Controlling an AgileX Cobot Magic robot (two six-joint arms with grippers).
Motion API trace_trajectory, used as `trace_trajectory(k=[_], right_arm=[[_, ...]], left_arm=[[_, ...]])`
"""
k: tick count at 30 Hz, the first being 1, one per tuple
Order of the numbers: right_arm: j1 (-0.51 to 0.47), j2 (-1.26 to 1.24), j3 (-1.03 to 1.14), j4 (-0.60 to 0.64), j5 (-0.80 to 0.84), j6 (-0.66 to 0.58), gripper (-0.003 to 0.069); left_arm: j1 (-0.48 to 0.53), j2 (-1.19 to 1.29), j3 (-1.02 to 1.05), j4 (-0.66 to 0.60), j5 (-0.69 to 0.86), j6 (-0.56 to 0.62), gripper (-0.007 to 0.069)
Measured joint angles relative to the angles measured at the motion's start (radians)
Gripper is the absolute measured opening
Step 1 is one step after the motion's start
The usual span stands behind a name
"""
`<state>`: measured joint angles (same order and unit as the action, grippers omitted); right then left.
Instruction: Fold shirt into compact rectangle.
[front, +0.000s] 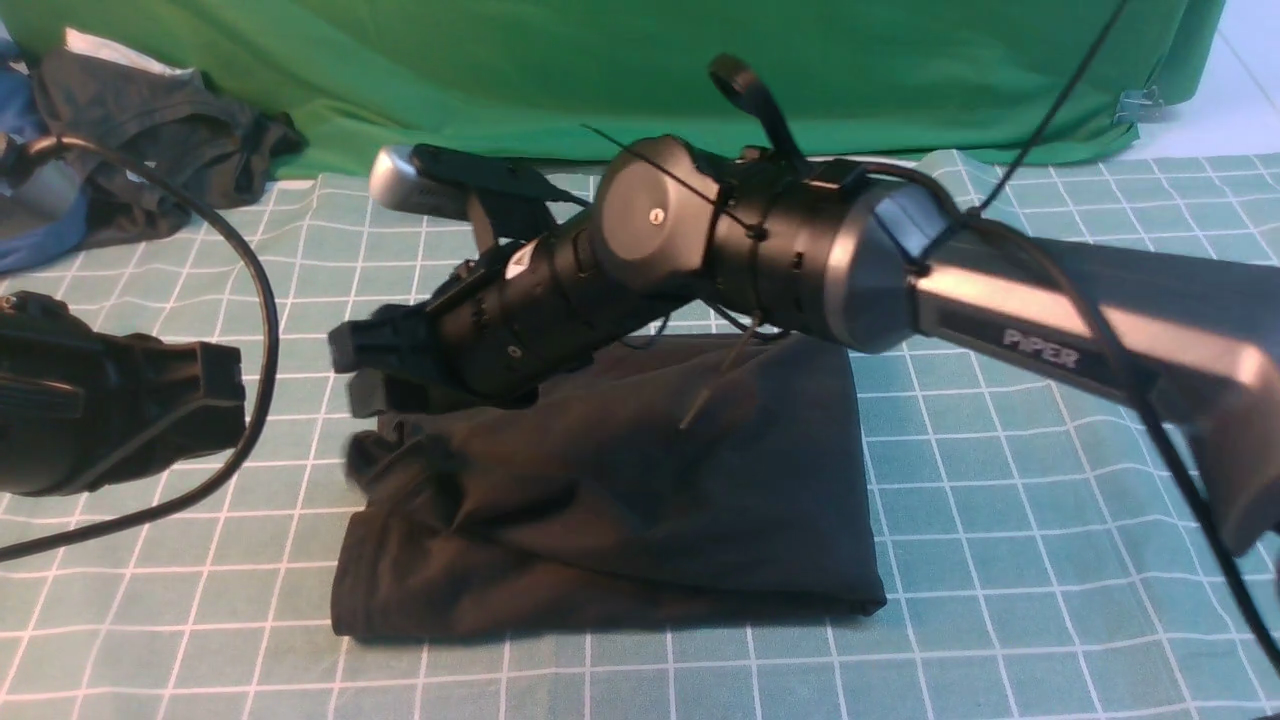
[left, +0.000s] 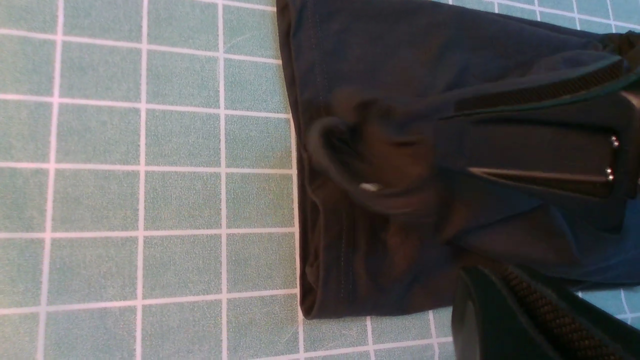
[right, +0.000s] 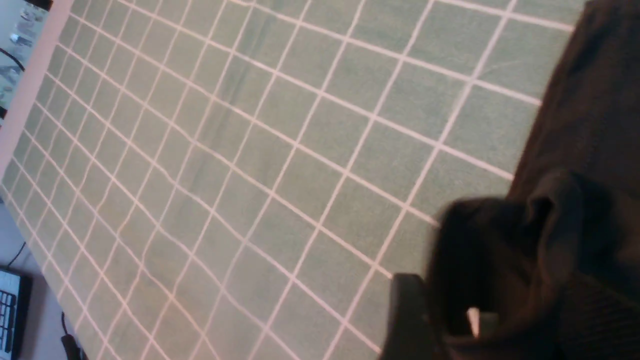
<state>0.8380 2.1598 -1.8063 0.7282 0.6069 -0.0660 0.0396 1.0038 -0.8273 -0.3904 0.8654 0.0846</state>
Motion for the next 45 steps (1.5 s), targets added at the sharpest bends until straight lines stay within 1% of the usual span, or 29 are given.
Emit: trace_trajectory(k=[1,3,4,5,6,8,10,11,12,13,15,20,24,26,27,28,30,33,35,36,38,40,43,45], right_arm=[[-0.003,0.002,-0.019,0.001,0.028,-0.024,0.0443],[-0.009,0.002,-0.045,0.0,0.079,-0.059,0.0452],[-0.019,-0.001,-0.088,-0.013,0.165,-0.116,0.0451],[-0.03,-0.004,-0.11,-0.03,0.212,-0.139,0.0445],[-0.042,-0.011,-0.141,-0.063,0.283,-0.16,0.0422],[-0.069,-0.025,-0.185,-0.148,0.379,-0.173,0.0357],[-0.102,-0.05,-0.217,-0.247,0.466,-0.172,0.0235],[-0.122,-0.065,-0.227,-0.297,0.511,-0.171,0.0158],[-0.143,-0.082,-0.231,-0.342,0.546,-0.167,0.0101],[-0.163,-0.099,-0.231,-0.378,0.569,-0.162,0.0069],[-0.198,-0.132,-0.218,-0.422,0.585,-0.154,0.0043],[-0.257,-0.273,-0.073,-0.453,0.601,-0.16,0.0028],[-0.26,-0.37,0.076,-0.459,0.599,-0.204,0.0026],[-0.26,-0.408,0.143,-0.457,0.585,-0.214,0.0025],[-0.26,-0.435,0.192,-0.457,0.568,-0.219,0.0025],[-0.26,-0.442,0.212,-0.457,0.56,-0.221,0.0025],[-0.26,-0.475,0.272,-0.457,0.522,-0.226,0.0025],[-0.26,-0.499,0.333,-0.457,0.476,-0.228,0.0025],[-0.26,-0.503,0.367,-0.457,0.456,-0.228,0.0025],[-0.26,-0.503,0.369,-0.457,0.455,-0.228,0.0025],[-0.26,-0.503,0.393,-0.456,0.434,-0.228,0.0023],[-0.26,-0.503,0.402,-0.452,0.423,-0.228,0.0022],[-0.26,-0.503,0.411,-0.45,0.409,-0.228,0.0022],[-0.26,-0.503,0.412,-0.449,0.409,-0.228,0.0022]], left_arm=[[0.0,0.0,0.006,0.007,0.004,0.0,0.0006],[0.0,0.0,0.01,0.015,0.011,0.0,0.0006],[0.0,0.0,0.013,0.026,0.024,0.0,0.0006],[0.0,0.0,0.014,0.031,0.034,0.0,0.0006],[0.0,0.0,0.014,0.036,0.042,0.0,0.0006],[0.0,-0.001,0.014,0.039,0.048,-0.007,0.0006],[0.0,-0.001,0.014,0.033,0.047,-0.011,0.0006],[0.0,-0.001,0.014,0.027,0.045,-0.012,0.0006],[0.0,-0.001,0.014,0.017,0.037,-0.015,0.0006],[0.0,0.0,0.014,0.004,0.026,-0.017,0.0006],[0.0,0.006,0.014,-0.03,0.008,0.003,0.0009],[0.0,0.108,0.014,-0.151,-0.008,0.125,0.0035],[0.0,0.24,0.002,-0.171,-0.021,0.187,0.0111],[0.0,0.307,-0.021,-0.176,-0.025,0.21,0.0176],[0.0,0.338,-0.036,-0.178,-0.028,0.215,0.0223],[0.0,0.361,-0.049,-0.179,-0.03,0.217,0.0248],[0.0,0.416,-0.087,-0.184,-0.036,0.228,0.034],[0.0,0.465,-0.117,-0.201,-0.052,0.271,0.0441],[0.0,0.5,-0.135,-0.235,-0.066,0.315,0.0502],[0.0,0.503,-0.136,-0.237,-0.066,0.318,0.0502],[-0.007,0.536,-0.144,-0.25,-0.079,0.344,0.0533],[-0.023,0.563,-0.146,-0.244,-0.09,0.348,0.054],[-0.068,0.597,-0.146,-0.217,-0.106,0.351,0.0537],[-0.094,0.612,-0.146,-0.188,-0.124,0.316,0.0525]])
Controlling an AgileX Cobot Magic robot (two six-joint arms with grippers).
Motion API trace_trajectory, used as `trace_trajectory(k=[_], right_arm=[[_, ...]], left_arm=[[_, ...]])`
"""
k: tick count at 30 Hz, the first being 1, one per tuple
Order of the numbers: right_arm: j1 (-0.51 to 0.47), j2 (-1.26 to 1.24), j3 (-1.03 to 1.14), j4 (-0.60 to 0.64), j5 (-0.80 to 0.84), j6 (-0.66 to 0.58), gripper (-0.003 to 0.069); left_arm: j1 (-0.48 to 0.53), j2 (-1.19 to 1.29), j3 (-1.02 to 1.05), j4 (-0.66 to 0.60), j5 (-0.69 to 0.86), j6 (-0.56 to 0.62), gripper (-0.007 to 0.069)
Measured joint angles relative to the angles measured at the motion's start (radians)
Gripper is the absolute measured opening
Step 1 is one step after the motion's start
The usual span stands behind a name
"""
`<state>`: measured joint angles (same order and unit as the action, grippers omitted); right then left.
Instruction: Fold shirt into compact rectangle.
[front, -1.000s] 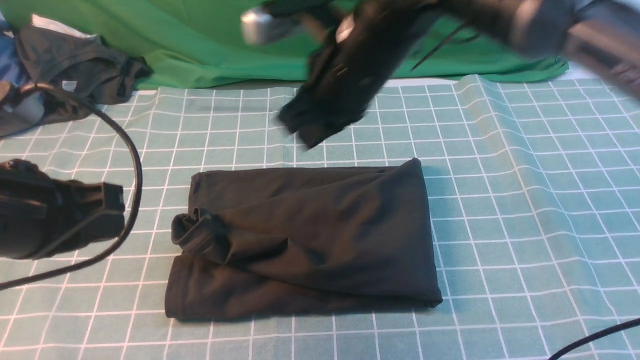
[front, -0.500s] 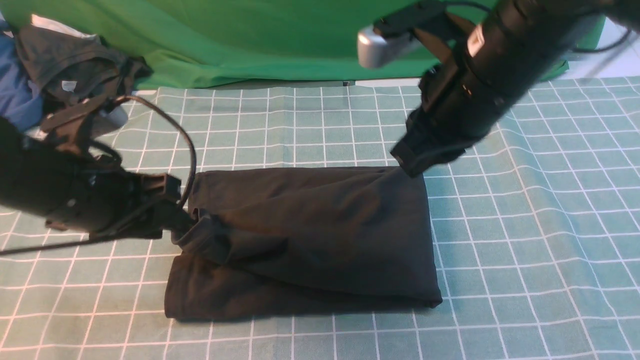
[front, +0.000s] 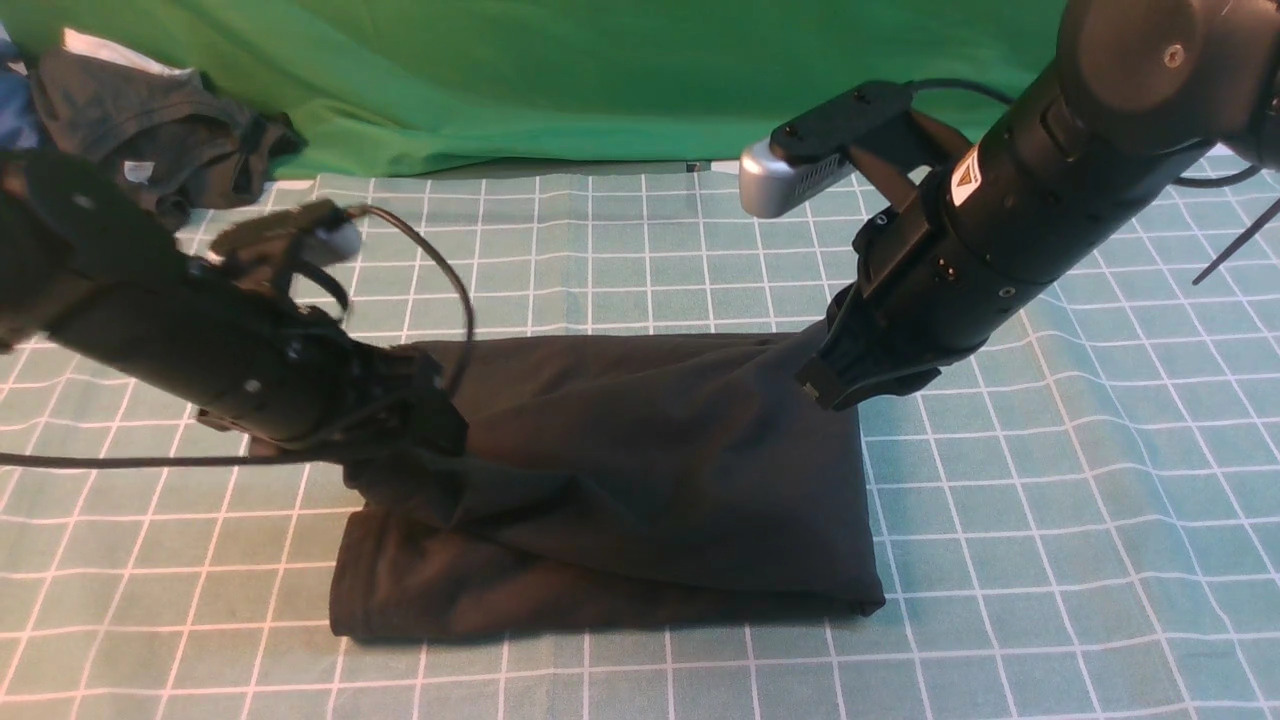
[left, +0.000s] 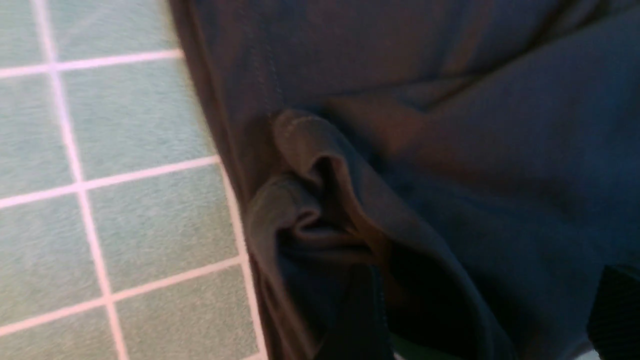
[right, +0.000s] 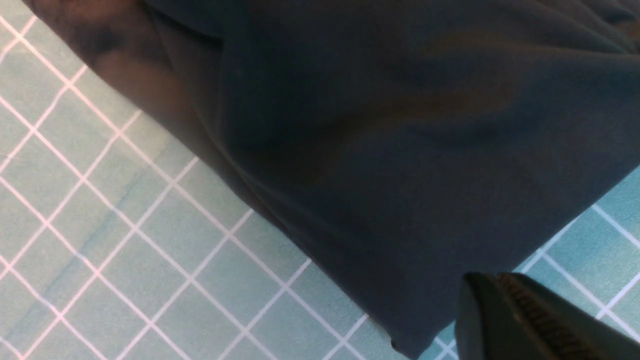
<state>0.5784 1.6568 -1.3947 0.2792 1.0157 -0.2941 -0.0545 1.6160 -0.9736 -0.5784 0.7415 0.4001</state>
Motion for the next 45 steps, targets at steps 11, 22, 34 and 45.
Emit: trace_trajectory(k=[11,22,34,45], right_arm=[[0.0,0.0,0.0,0.001,-0.015,-0.001,0.0022],[0.0,0.0,0.0,0.004,-0.019,-0.001,0.0022],[0.0,0.0,0.0,0.01,-0.045,-0.001,0.0022],[0.0,0.0,0.0,0.013,-0.058,-0.001,0.0022]], left_arm=[[-0.041,0.033,-0.001,0.171,0.003,-0.106,0.0085],[-0.044,-0.086,-0.001,0.284,0.128,-0.121,0.0011],[-0.044,-0.104,-0.002,0.343,0.161,-0.122,0.0083],[-0.044,-0.108,-0.075,0.515,0.286,-0.317,0.0439]])
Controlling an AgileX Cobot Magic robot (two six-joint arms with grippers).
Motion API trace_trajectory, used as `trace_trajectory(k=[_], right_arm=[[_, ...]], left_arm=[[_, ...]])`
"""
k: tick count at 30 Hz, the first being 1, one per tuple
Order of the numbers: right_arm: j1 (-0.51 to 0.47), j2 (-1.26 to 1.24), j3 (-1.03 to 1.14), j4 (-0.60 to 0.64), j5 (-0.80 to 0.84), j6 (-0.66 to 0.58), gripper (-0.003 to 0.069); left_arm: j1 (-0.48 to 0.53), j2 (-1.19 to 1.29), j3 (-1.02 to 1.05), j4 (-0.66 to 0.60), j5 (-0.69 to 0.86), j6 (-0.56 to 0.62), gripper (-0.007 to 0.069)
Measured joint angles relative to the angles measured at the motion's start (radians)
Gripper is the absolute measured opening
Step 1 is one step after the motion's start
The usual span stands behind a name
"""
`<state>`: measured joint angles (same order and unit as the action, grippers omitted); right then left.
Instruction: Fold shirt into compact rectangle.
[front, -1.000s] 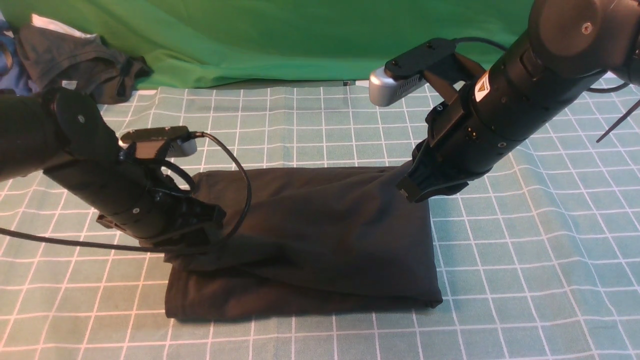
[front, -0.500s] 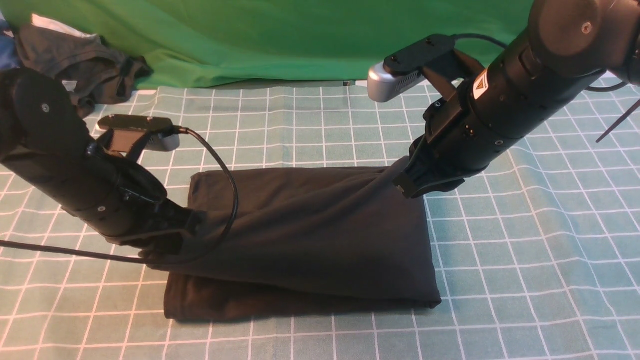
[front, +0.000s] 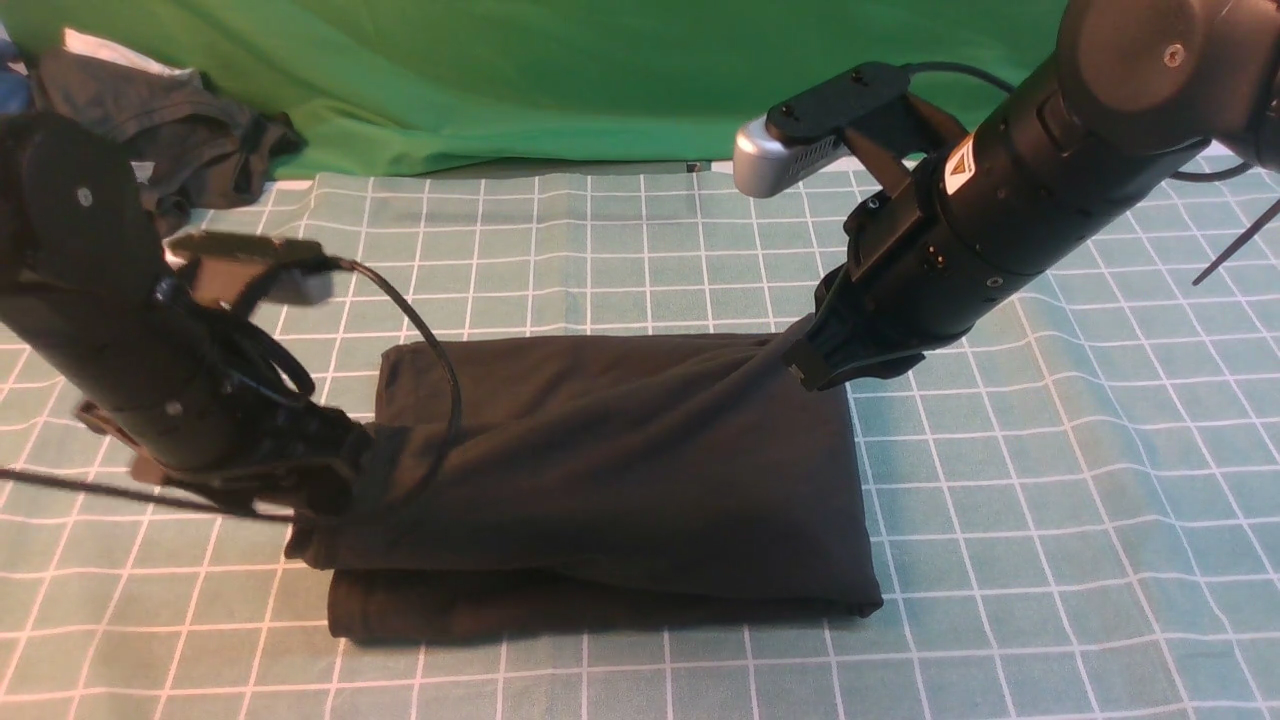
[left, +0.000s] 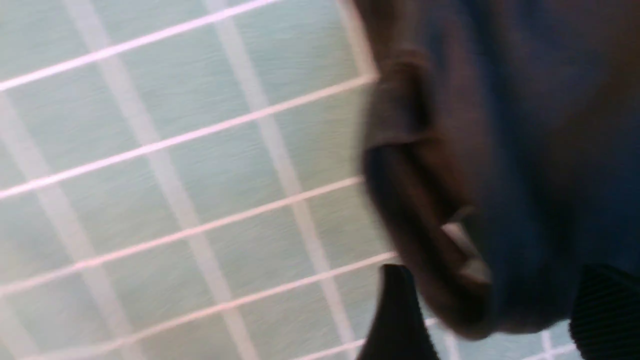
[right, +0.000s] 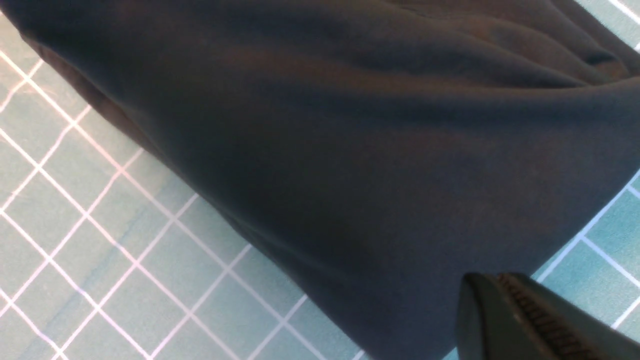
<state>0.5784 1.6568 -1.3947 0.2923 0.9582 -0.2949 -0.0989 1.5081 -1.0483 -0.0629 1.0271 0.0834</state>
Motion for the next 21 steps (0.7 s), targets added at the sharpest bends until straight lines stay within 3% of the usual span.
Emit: trace_trajectory(k=[3,5,9,10,13,21], right_arm=[[0.0,0.0,0.0,0.0,-0.002,0.0,0.0022],[0.0,0.0,0.0,0.0,-0.002,0.0,0.0022],[0.0,0.0,0.0,0.001,-0.002,0.001,0.0022],[0.0,0.0,0.0,0.001,-0.002,0.001,0.0022],[0.0,0.0,0.0,-0.013,-0.002,0.006,0.0022],[0.0,0.034,0.116,-0.027,-0.023,0.049,0.0022]], left_arm=[[0.0,0.0,-0.073,0.129,0.043,-0.132,0.0444],[0.0,0.0,-0.098,0.139,0.049,-0.15,0.0429],[-0.001,-0.001,-0.145,-0.029,0.035,-0.083,0.0277],[-0.011,-0.001,-0.144,-0.144,0.011,-0.007,0.0156],[-0.055,0.002,-0.125,-0.255,-0.069,0.068,0.004],[-0.111,0.13,-0.008,-0.29,-0.179,0.086,0.0003]])
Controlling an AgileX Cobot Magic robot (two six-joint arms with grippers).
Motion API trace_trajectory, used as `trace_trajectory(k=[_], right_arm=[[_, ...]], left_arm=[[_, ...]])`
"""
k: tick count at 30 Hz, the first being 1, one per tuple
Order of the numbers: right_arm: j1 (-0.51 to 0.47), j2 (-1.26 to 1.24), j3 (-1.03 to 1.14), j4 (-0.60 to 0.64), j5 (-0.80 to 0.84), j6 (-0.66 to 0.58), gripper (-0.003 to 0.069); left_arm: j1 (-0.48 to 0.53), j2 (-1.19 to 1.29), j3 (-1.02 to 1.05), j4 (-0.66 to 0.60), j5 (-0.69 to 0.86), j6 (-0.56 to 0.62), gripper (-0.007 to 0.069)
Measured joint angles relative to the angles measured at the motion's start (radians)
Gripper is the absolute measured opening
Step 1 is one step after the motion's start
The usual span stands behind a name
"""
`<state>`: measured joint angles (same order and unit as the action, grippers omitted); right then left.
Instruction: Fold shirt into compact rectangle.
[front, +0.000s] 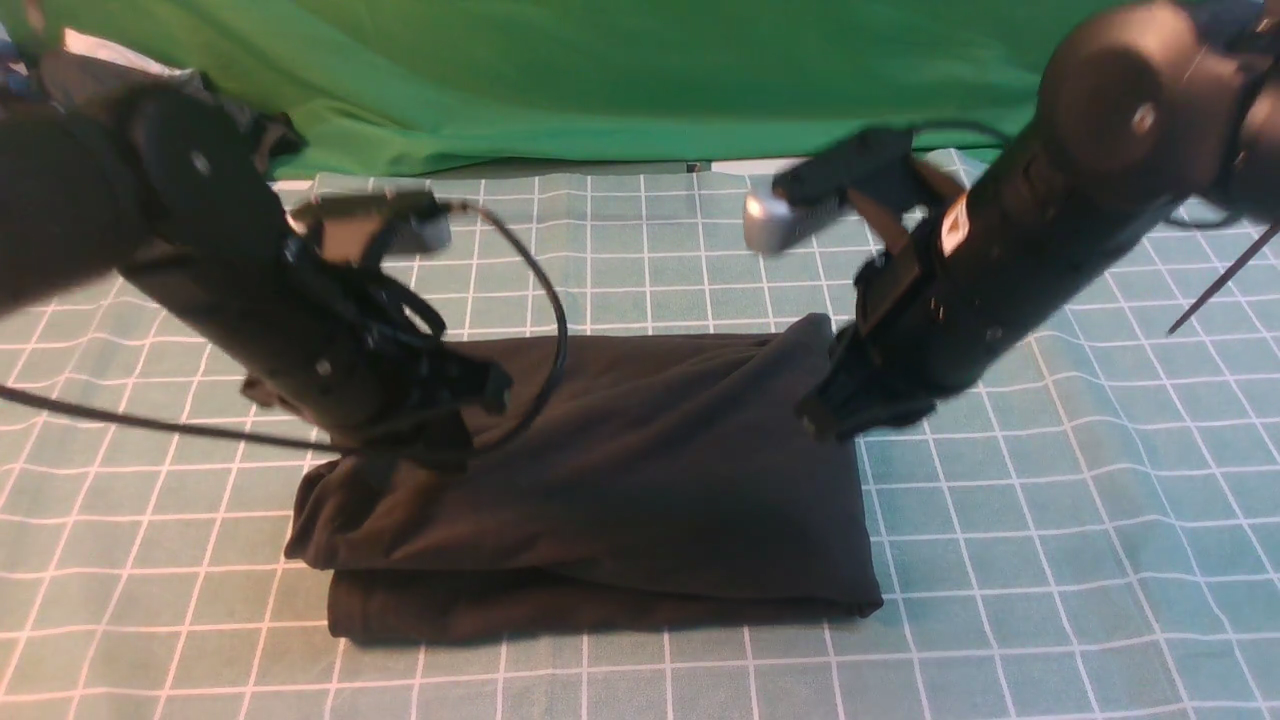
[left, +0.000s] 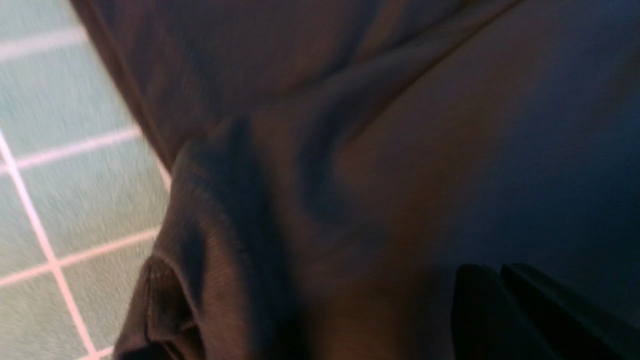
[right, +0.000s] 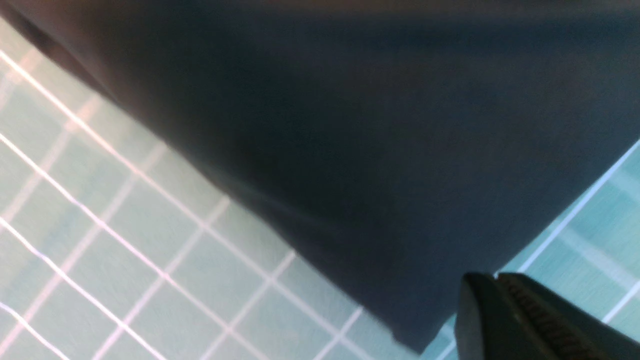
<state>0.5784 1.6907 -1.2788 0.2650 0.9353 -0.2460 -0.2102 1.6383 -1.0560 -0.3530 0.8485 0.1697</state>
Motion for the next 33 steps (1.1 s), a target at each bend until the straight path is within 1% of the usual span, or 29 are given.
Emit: trace_trajectory(k=[3,7,10,15,20,23,25,27,33], right_arm=[[0.0,0.037,0.06,0.0,-0.02,0.011,0.0022],[0.0,0.094,0.136,0.001,-0.078,0.017,0.0022],[0.0,0.124,0.167,0.002,-0.114,0.021,0.0022],[0.0,0.125,0.174,0.0,-0.129,0.021,0.0022],[0.0,0.045,0.159,0.001,-0.132,0.037,0.0022],[0.0,-0.016,0.14,0.057,-0.171,0.043,0.0022],[0.0,-0.035,0.131,0.125,-0.191,0.015,0.0022],[0.003,-0.026,0.13,0.16,-0.197,-0.015,0.0022],[0.004,0.087,0.13,0.173,-0.213,-0.032,0.0022]], left_arm=[[0.0,0.033,0.053,0.014,-0.036,0.0,0.0003],[0.0,0.041,0.139,0.057,-0.147,-0.025,0.0003],[0.0,0.036,0.175,0.056,-0.201,-0.037,0.0001],[0.0,0.022,0.182,0.057,-0.206,-0.037,0.0001],[0.0,-0.074,0.192,0.087,-0.192,-0.048,0.0001],[0.0,-0.147,0.192,0.09,-0.217,-0.068,0.0001],[0.001,-0.168,0.192,0.094,-0.24,-0.084,0.0001],[0.008,-0.161,0.193,0.105,-0.243,-0.093,0.0001],[0.04,-0.077,0.246,0.123,-0.243,-0.118,0.0001]])
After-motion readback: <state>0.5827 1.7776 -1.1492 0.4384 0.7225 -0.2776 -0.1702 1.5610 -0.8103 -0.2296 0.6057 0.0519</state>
